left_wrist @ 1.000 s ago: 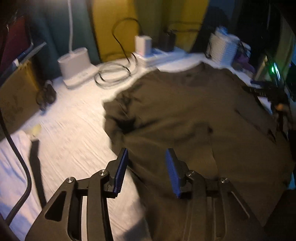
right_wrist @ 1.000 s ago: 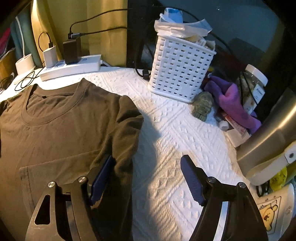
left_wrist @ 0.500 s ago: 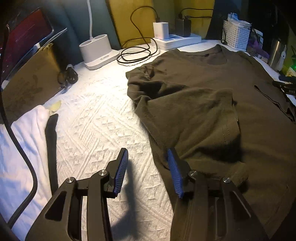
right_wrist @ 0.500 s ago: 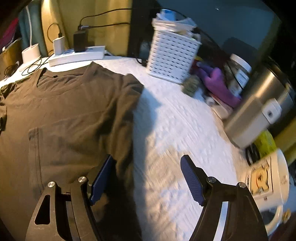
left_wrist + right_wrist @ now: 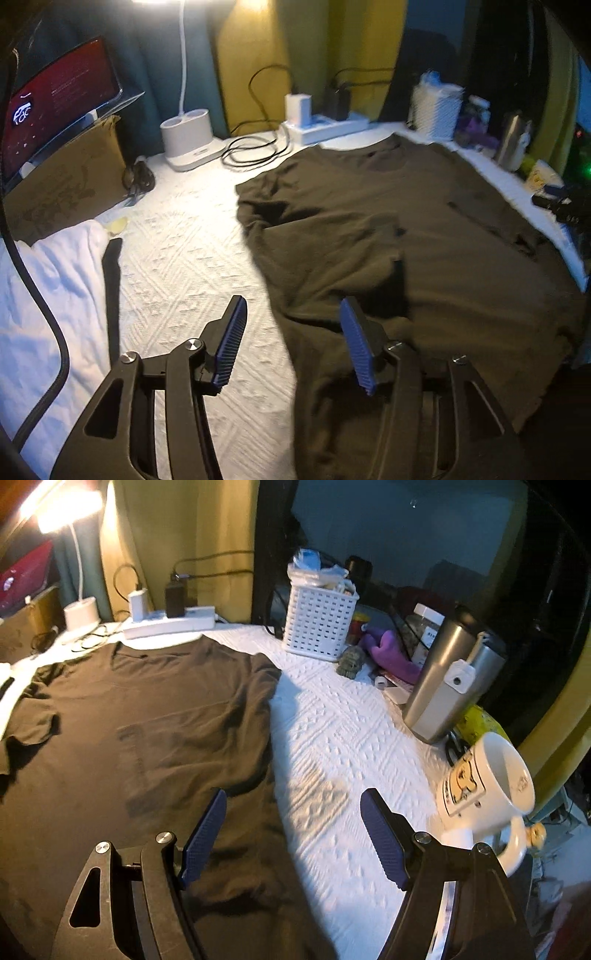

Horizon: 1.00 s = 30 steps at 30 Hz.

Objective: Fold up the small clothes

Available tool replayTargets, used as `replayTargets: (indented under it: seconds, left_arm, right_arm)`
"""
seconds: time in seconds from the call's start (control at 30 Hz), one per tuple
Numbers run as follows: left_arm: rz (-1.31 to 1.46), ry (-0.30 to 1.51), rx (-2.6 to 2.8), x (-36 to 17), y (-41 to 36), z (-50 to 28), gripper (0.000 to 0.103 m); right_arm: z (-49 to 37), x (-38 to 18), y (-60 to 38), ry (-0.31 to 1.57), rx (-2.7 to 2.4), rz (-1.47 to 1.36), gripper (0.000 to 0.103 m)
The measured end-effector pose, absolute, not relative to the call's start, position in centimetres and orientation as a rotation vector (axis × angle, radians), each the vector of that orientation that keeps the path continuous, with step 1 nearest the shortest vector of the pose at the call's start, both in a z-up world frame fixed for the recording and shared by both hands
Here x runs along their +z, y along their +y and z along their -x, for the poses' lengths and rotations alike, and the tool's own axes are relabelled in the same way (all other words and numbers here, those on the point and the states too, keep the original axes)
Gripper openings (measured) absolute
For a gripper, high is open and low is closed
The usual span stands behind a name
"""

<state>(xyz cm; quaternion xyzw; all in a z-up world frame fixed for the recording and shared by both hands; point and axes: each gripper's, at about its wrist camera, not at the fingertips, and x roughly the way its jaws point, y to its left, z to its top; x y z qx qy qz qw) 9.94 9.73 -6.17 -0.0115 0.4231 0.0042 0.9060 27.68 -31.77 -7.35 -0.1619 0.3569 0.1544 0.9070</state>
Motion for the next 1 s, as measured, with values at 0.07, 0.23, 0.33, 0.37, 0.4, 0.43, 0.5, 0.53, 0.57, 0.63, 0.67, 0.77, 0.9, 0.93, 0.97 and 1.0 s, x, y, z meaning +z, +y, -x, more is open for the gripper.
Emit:
replayTargets:
  seconds: [0.07,0.23,0.33,0.37,0.4,0.43,0.5,0.53,0.57,0.63,0.67,0.77,0.9,0.93,0.97,1.0]
  left_arm:
    - [0.038,0.859,-0.002,-5.8,9.3,-9.4,0.055]
    - [0.089,0.827,-0.047,-5.2,8.5,-7.5,0.056]
    - [0.104,0.822,-0.064,-5.0,8.0,-6.4,0.057]
    - [0.114,0.820,-0.074,-5.0,7.8,-6.1,0.057]
    - [0.128,0.818,-0.086,-5.0,7.7,-5.6,0.058]
    - [0.137,0.818,-0.093,-5.0,7.6,-5.2,0.058]
    - [0.143,0.821,-0.099,-4.9,7.2,-4.2,0.060]
    - [0.142,0.822,-0.102,-4.8,7.0,-3.7,0.060]
    - [0.143,0.824,-0.105,-4.8,6.8,-3.3,0.061]
    - [0.152,0.828,-0.122,-4.7,6.5,-2.4,0.061]
    - [0.152,0.834,-0.128,-4.7,6.4,-2.0,0.061]
    - [0.136,0.851,-0.134,-5.4,5.9,-1.0,0.061]
    - [0.154,0.913,-0.145,-7.1,5.7,-0.3,0.061]
    - [0.150,0.927,-0.144,-7.4,5.6,-0.2,0.061]
    - [0.144,0.943,-0.146,-7.8,5.4,-0.1,0.061]
    - [0.142,0.965,-0.157,-8.2,5.3,0.0,0.061]
  right_arm:
    - [-26.2,-6.9,-31.9,0.727,0.327,0.317,0.077]
    - [-23.1,-6.2,-32.4,0.711,0.333,0.284,0.077]
    - [-21.5,-6.0,-32.8,0.706,0.338,0.261,0.077]
    - [-20.8,-5.9,-33.1,0.703,0.338,0.250,0.077]
    - [-20.4,-5.9,-33.3,0.701,0.338,0.242,0.077]
    - [-19.7,-5.9,-33.6,0.698,0.339,0.229,0.077]
    - [-18.7,-5.9,-34.0,0.695,0.342,0.214,0.077]
    - [-18.2,-5.9,-34.2,0.692,0.342,0.206,0.077]
    - [-17.6,-5.9,-34.4,0.691,0.343,0.199,0.077]
    - [-16.7,-5.9,-34.8,0.687,0.342,0.184,0.077]
    - [-16.3,-6.0,-35.0,0.687,0.343,0.177,0.077]
    - [-15.2,-6.4,-35.6,0.693,0.338,0.163,0.077]
    - [-14.2,-7.7,-36.4,0.728,0.344,0.140,0.077]
    - [-13.9,-8.2,-36.7,0.743,0.343,0.136,0.077]
    - [-13.6,-8.6,-36.8,0.755,0.344,0.132,0.077]
    - [-13.4,-9.0,-37.0,0.769,0.349,0.129,0.077]
